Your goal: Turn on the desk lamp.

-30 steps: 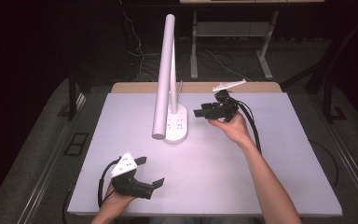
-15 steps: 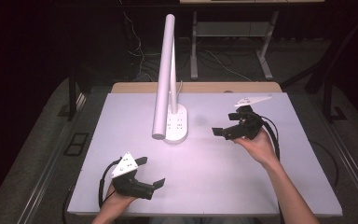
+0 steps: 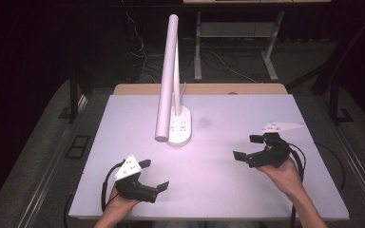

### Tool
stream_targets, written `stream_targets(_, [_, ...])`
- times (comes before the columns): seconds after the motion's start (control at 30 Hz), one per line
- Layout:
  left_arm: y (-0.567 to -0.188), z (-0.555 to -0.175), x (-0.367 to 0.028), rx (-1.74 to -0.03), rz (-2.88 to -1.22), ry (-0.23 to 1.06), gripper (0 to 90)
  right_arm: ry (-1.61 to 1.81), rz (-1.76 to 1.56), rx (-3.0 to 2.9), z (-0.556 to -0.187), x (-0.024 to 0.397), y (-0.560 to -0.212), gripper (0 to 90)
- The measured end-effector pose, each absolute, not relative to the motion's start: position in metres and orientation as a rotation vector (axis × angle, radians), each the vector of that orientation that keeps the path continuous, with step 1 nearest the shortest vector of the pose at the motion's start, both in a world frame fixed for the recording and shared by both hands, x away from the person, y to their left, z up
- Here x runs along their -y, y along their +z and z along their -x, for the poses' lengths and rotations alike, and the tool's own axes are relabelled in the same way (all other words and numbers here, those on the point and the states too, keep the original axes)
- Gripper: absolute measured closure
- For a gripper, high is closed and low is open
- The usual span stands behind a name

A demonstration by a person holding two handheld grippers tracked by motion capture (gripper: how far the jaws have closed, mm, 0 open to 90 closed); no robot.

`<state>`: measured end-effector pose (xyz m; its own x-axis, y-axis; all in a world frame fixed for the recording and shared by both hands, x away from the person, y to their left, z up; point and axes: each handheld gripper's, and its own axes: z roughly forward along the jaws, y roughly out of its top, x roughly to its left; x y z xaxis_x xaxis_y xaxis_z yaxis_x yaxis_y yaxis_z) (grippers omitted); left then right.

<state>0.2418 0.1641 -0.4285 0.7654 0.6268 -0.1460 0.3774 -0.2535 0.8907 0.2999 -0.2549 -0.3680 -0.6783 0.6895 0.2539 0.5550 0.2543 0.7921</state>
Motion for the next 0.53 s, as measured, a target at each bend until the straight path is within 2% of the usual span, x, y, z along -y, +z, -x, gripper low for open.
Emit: stream_targets(0.53, [-0.429,-0.242,-0.164,-0.778,-1.875,0.292,0.0,1.384,-1.269,-2.297,-0.245,0.287,-0.395,0.3])
